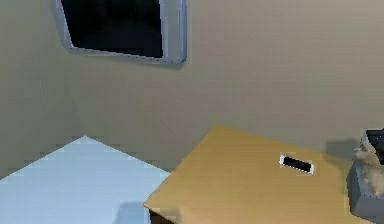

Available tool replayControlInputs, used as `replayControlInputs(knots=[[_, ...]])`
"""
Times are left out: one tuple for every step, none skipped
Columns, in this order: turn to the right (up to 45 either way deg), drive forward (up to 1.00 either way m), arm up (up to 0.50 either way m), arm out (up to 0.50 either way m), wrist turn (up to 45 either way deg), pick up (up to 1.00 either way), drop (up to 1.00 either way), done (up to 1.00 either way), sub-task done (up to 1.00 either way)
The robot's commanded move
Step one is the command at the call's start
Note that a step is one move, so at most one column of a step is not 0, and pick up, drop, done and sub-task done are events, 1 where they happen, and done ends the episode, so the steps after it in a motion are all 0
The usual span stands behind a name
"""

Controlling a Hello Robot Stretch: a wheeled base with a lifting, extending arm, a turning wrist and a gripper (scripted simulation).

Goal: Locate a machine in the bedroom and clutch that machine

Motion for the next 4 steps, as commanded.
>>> replayControlInputs(knots=[[-24.0,0.00,0.00,0.00,0.0,0.00,0.00,0.00,0.00],[0.0,0.00,0.50,0.00,0.0,0.00,0.00,0.00,0.00],[0.0,0.00,0.32,0.00,0.0,0.00,0.00,0.00,0.00],[0.0,0.00,0.00,0.46,0.0,0.00,0.00,0.00,0.00]])
